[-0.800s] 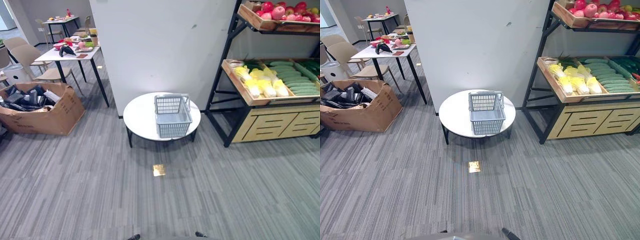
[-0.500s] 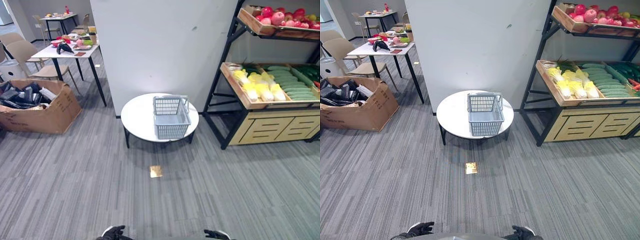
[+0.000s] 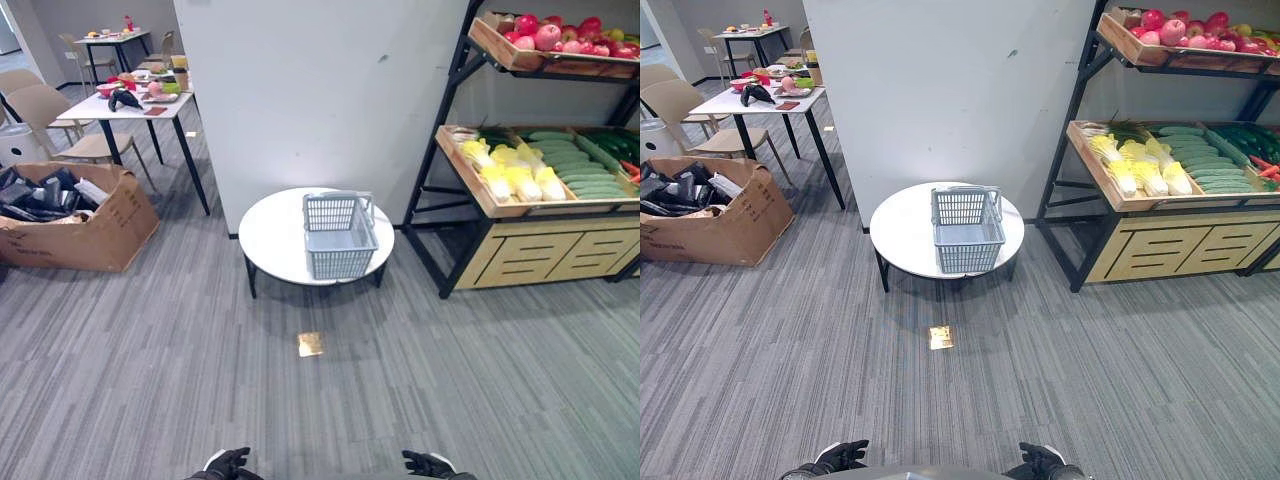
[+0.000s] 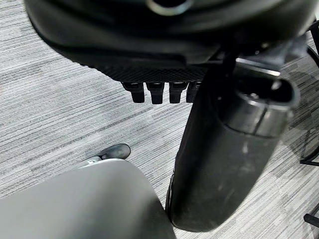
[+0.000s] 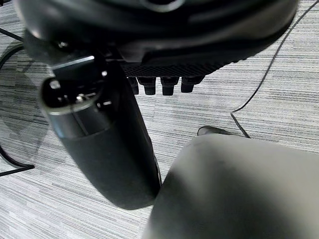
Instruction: Get the vegetables into the basket
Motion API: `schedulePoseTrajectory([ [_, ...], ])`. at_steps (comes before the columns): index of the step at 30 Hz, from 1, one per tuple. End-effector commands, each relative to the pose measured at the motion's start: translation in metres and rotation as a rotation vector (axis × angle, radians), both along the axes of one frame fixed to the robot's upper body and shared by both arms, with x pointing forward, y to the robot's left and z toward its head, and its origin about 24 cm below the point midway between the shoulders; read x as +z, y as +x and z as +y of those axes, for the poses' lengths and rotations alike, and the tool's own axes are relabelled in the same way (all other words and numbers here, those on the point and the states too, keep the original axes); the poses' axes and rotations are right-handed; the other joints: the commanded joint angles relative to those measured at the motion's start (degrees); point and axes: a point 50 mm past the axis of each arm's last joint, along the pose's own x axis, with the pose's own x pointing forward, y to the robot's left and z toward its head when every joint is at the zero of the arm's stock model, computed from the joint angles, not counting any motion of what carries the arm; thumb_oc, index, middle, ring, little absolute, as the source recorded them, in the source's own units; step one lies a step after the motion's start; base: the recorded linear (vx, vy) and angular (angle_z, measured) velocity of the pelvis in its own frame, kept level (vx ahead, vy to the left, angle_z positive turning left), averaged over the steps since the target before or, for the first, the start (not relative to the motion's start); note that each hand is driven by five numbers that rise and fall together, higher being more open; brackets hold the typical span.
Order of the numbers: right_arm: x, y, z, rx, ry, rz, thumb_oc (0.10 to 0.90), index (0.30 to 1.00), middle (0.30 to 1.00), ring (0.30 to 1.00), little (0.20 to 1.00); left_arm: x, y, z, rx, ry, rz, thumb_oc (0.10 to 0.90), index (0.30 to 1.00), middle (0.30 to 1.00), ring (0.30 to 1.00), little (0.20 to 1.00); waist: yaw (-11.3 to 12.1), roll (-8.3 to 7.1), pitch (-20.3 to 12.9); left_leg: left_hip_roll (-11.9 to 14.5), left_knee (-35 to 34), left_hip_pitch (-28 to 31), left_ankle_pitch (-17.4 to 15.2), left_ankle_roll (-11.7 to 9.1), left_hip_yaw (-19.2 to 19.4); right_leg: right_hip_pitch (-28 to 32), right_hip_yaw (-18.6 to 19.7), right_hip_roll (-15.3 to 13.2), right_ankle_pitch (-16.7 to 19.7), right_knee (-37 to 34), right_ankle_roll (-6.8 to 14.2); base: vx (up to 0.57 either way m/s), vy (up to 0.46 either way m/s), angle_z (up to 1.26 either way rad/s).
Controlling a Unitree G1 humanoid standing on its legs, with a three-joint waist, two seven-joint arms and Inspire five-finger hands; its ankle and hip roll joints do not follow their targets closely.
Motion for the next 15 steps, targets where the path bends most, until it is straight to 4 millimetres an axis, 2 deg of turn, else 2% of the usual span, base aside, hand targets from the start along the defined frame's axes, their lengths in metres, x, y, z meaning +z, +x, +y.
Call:
schedulePoseTrajectory([
  [1,-0.0005,-0.0141,-0.0129,0.02,-0.042,0.081,0.9,1.0,1.0,1.0,1.0,-0.0049,-0.0037,-0.0211,-0.01,-0.047,0.04,0.9,1.0,1.0,1.0,1.0,0.55,0.97,-0.11,-0.62,0.38,-0.06,-5.66,1.1,4.91,-2.17,-2.22,-1.44,0.77,-0.11,4.03,0.0,0.0,0.0],
  [15,0.0004,-0.0098,-0.0145,0.024,-0.046,0.072,0.9,1.0,1.0,1.0,1.0,-0.0037,0.0004,-0.0187,-0.01,-0.042,0.026,0.9,1.0,1.0,1.0,1.0,1.03,0.7,0.42,-1.06,0.38,0.41,-6.24,2.12,5.22,-2.2,-1.66,-1.94,1.03,0.13,4.4,0.02,0.041,-0.01],
])
